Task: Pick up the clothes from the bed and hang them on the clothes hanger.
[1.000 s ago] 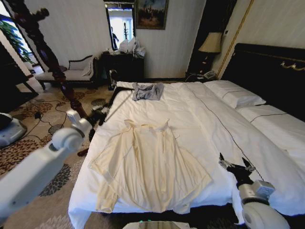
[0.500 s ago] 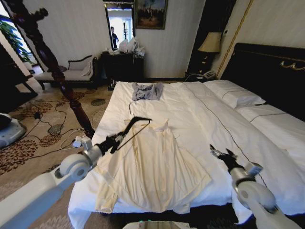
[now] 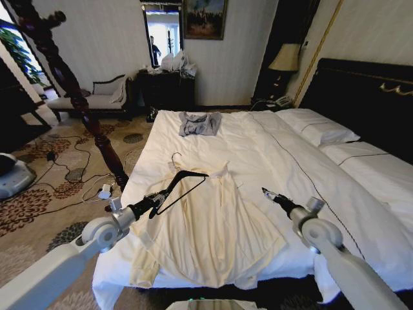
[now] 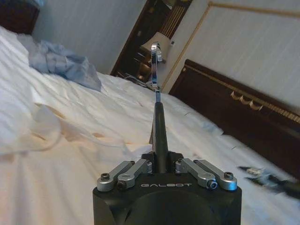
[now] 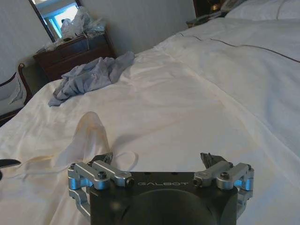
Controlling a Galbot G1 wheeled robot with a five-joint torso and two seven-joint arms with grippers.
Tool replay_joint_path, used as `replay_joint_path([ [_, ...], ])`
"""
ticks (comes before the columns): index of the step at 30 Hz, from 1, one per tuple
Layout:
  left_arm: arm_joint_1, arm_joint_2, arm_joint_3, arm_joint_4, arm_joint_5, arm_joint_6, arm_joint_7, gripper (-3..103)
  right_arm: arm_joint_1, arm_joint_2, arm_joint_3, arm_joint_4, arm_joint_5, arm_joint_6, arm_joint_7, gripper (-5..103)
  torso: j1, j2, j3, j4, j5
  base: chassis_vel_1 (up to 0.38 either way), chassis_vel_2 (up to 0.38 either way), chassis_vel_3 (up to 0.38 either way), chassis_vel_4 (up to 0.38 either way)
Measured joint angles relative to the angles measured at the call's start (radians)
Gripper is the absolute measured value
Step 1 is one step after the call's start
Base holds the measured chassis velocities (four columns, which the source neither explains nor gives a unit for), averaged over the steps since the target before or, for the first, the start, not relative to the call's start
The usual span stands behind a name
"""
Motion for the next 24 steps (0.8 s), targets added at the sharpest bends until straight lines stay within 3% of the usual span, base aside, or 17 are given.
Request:
replay_joint_path([
  [2,-0.004,0.004,0.001,0.015,-0.057,0.015,0.015,15,0.099,0.018,-0.072,-0.067,-0.038,0.0,-0.016,100,0.0,0.0,0.0,0.0002,0.0,0.0,0.0,0.0,0.0],
  [8,-0.004,0.022,0.002,0.047,-0.088,0.022,0.025,15,0.253,0.059,-0.224,-0.192,-0.103,0.002,-0.039,100,0.0,0.0,0.0,0.0009,-0.0003,0.0,0.0,0.0,0.0],
  [13,0.021,0.007,-0.027,0.055,-0.096,0.023,0.03,15,0.426,0.116,-0.418,-0.362,-0.313,0.046,-0.083,100,0.0,0.0,0.0,0.0003,0.0,0.0,0.0,0.0,0.0],
  [18,0.092,-0.004,-0.084,0.036,-0.08,0.024,0.03,15,0.529,0.143,-0.486,-0.473,-0.427,0.087,-0.118,100,0.0,0.0,0.0,0.0007,-0.0001,0.0,0.0,0.0,0.0],
  [24,0.164,-0.005,-0.136,0.014,-0.063,0.025,0.033,15,0.582,0.157,-0.519,-0.552,-0.432,0.098,-0.148,100,0.0,0.0,0.0,0.0003,0.0001,0.0,0.0,0.0,0.0],
])
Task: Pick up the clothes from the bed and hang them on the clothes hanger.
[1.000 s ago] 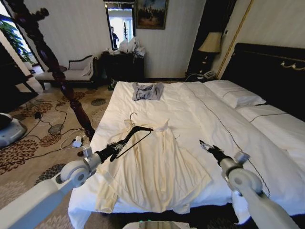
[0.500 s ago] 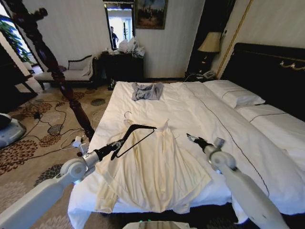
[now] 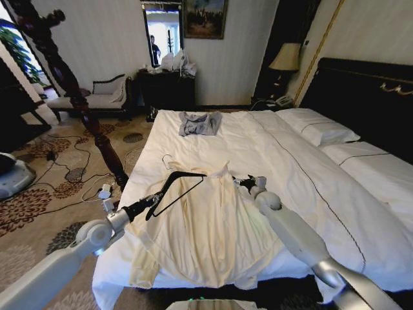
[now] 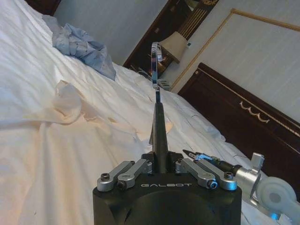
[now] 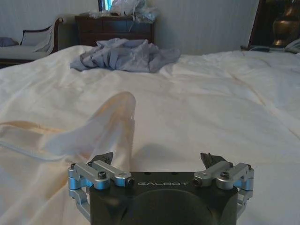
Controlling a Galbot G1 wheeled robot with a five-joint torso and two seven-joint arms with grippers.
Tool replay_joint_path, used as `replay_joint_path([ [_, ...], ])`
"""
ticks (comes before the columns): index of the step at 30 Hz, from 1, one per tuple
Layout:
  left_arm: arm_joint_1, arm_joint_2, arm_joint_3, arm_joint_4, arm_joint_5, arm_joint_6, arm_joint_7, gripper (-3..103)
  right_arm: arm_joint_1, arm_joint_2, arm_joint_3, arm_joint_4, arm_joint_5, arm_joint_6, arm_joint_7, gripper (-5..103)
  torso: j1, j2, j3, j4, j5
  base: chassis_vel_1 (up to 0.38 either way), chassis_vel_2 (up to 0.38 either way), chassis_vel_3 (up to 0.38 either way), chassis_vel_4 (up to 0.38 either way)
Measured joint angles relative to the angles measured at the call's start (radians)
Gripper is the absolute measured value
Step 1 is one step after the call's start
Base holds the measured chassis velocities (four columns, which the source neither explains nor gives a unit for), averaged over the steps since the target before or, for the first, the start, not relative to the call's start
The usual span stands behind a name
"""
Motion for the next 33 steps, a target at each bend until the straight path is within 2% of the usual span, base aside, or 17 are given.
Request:
replay_joint_path([
  [5,0.022,-0.005,-0.018,-0.011,0.008,0.001,-0.001,15,0.023,0.026,-0.026,-0.023,0.026,-0.003,-0.018,100,0.0,0.0,0.0,0.0001,-0.0001,0.0,0.0,0.0,0.0],
  [9,0.022,-0.007,-0.021,-0.019,0.01,0.002,-0.01,15,0.044,0.062,-0.046,-0.079,-0.021,-0.003,-0.029,100,0.0,0.0,0.0,0.0004,-0.0001,0.0,0.0,0.0,0.0],
  [15,0.016,-0.005,-0.021,-0.022,0.008,0.003,-0.013,15,0.05,0.077,-0.055,-0.114,-0.038,0.003,-0.041,101,0.0,0.0,0.0,-0.0001,0.0,0.0,0.0,0.0,0.0],
  [17,0.011,-0.004,-0.018,-0.02,0.007,0.003,-0.014,15,0.051,0.081,-0.058,-0.115,-0.041,0.007,-0.041,97,0.0,0.0,0.0,0.0,0.0,0.0,0.0,0.0,0.0],
  [19,0.005,-0.004,-0.013,-0.017,0.007,0.003,-0.014,15,0.051,0.084,-0.058,-0.114,-0.044,0.013,-0.041,88,0.0,0.0,0.0,0.0003,-0.0001,0.0,0.0,0.0,0.0],
  [20,0.005,-0.004,-0.013,-0.017,0.007,0.003,-0.014,15,0.051,0.084,-0.058,-0.114,-0.044,0.013,-0.041,88,0.0,0.0,0.0,0.0003,-0.0001,0.0,0.0,0.0,0.0],
  [21,0.002,-0.004,-0.011,-0.016,0.007,0.003,-0.014,15,0.051,0.084,-0.058,-0.108,-0.051,0.018,-0.041,79,0.0,0.0,0.0,0.0002,0.0,0.0,0.0,0.0,0.0],
  [25,-0.001,-0.006,-0.008,-0.012,0.006,0.004,-0.013,15,0.05,0.077,-0.063,-0.068,-0.075,0.028,-0.035,83,0.0,0.0,0.0,0.0,-0.0001,0.0,0.0,0.0,0.0],
  [29,-0.01,-0.01,-0.013,0.006,0.006,0.004,-0.009,15,0.052,0.081,-0.115,-0.029,-0.122,0.035,-0.023,99,0.0,0.0,0.0,0.0002,-0.0003,0.0,0.0,0.0,0.0],
  [33,-0.025,-0.01,-0.021,0.01,-0.006,0.004,-0.009,15,0.057,0.119,-0.141,-0.046,-0.15,0.039,-0.017,100,0.0,0.0,0.0,0.0002,-0.0001,0.0,0.0,0.0,0.0],
])
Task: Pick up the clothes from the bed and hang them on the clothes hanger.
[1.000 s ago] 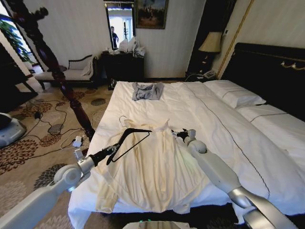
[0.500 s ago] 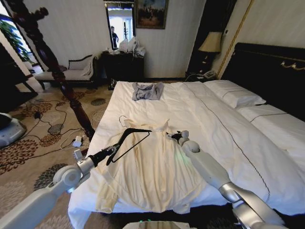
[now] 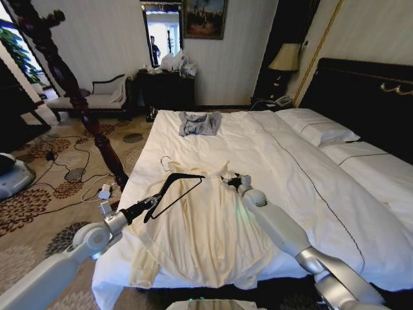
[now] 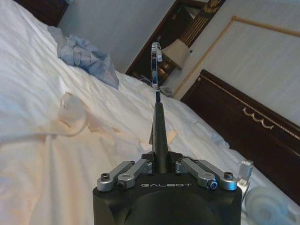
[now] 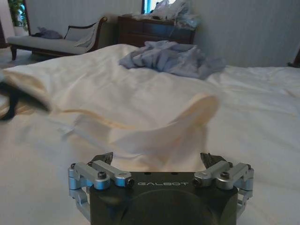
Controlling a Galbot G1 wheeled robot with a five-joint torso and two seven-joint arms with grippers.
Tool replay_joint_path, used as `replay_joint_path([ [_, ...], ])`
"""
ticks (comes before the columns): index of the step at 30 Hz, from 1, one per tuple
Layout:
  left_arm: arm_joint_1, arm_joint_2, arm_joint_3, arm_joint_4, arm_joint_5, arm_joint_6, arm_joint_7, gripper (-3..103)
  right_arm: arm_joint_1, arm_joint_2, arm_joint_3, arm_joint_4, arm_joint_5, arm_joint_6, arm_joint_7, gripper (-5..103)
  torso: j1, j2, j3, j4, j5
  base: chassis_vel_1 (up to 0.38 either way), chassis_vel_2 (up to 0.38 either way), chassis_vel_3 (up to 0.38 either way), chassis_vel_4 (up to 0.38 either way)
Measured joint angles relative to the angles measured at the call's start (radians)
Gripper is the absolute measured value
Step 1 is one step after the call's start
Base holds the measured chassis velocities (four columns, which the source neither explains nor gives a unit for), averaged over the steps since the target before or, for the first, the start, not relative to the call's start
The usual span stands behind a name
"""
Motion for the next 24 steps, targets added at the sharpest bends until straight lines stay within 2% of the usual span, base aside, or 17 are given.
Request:
replay_joint_path([
  [7,0.016,0.003,-0.017,-0.003,-0.003,0.001,0.002,15,0.011,0.053,0.007,-0.059,0.001,0.004,0.028,103,0.0,0.0,0.0,0.0001,0.0,0.0,0.0,0.0,0.0],
  [9,0.025,0.003,-0.021,-0.003,-0.003,0.001,0.004,15,0.013,0.057,0.019,-0.073,0.009,0.002,0.037,98,0.0,0.0,0.0,0.0001,0.0001,0.0,0.0,0.0,0.0],
  [13,0.026,0.001,-0.026,-0.002,0.006,0.002,0.008,15,0.012,0.055,0.038,-0.073,0.027,-0.01,0.048,95,0.0,0.0,0.0,-0.0001,0.0,0.0,0.0,0.0,0.0],
  [16,-0.028,-0.012,-0.034,0.01,-0.005,0.006,0.005,15,-0.003,0.046,0.057,-0.055,0.044,-0.033,0.059,88,0.0,0.0,0.0,-0.0001,0.0,0.0,0.0,0.0,0.0],
  [21,-0.071,-0.01,-0.029,0.014,-0.027,0.008,0.0,15,-0.013,0.036,0.061,-0.054,0.043,-0.041,0.059,85,0.0,0.0,0.0,-0.0004,0.0001,0.0,0.0,0.0,0.0],
  [24,-0.078,-0.003,-0.022,0.012,-0.034,0.01,0.0,15,-0.02,0.036,0.068,-0.055,0.039,-0.042,0.059,73,0.0,0.0,0.0,-0.0003,0.0002,0.0,0.0,0.0,0.0],
])
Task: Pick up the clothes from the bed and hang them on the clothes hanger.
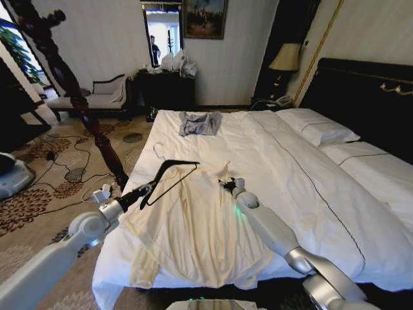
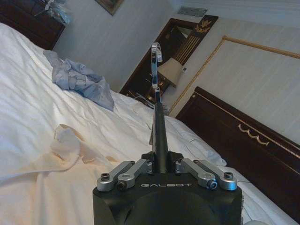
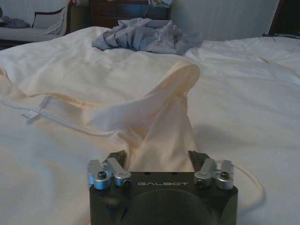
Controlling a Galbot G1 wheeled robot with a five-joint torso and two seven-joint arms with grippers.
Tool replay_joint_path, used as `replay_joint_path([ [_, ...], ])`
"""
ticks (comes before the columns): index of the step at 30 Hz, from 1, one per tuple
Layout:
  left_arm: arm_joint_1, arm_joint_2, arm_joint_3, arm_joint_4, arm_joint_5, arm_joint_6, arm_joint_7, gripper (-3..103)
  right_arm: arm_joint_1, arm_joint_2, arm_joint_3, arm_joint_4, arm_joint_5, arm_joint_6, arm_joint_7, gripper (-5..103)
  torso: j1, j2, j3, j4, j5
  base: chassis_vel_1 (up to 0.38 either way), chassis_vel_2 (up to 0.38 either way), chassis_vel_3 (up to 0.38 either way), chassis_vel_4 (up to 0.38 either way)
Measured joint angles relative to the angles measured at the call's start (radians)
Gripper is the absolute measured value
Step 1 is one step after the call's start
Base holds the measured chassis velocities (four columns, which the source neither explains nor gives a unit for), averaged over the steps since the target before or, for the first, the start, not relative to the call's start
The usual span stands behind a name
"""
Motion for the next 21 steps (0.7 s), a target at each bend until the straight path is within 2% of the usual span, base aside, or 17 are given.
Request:
replay_joint_path([
  [3,0.011,0.004,0.003,-0.005,0.001,0.0,0.002,15,-0.002,0.0,0.005,0.0,-0.001,0.0,0.001,67,0.0,0.0,0.0,0.0003,0.0,0.0,0.0,0.0,0.0],
  [6,0.032,0.005,0.004,-0.008,0.01,0.001,0.007,15,-0.002,-0.002,0.006,0.0,-0.002,0.0,0.001,51,0.0,0.0,0.0,0.0003,-0.0001,0.0,0.0,0.0,0.0],
  [9,0.044,0.005,0.002,-0.01,0.011,0.001,0.007,15,-0.002,-0.003,0.006,0.0,-0.002,0.0,0.001,46,0.0,0.0,0.0,0.0003,0.0,0.0,0.0,0.0,0.0],
  [12,0.06,0.005,-0.001,-0.013,0.016,0.001,0.011,15,-0.002,-0.006,0.004,0.002,-0.002,0.001,0.001,29,0.0,0.0,0.0,0.0003,-0.0001,0.0,0.0,0.0,0.0],
  [15,0.073,0.003,-0.004,-0.016,0.023,0.001,0.013,15,-0.002,-0.006,0.003,0.005,-0.002,0.001,0.001,24,0.0,0.0,0.0,0.0002,0.0,0.0,0.0,0.0,0.0],
  [19,0.105,0.0,-0.006,-0.024,0.038,0.0,0.018,15,-0.007,-0.016,0.008,0.029,0.001,0.001,0.005,3,0.0,0.0,0.0,0.0004,-0.0001,0.0,0.0,0.0,0.0],
  [21,0.111,0.0,-0.007,-0.025,0.04,0.0,0.019,15,-0.009,-0.021,0.009,0.036,0.003,0.002,0.006,1,0.0,0.0,0.0,0.0002,-0.0001,0.0,0.0,0.0,0.0],
])
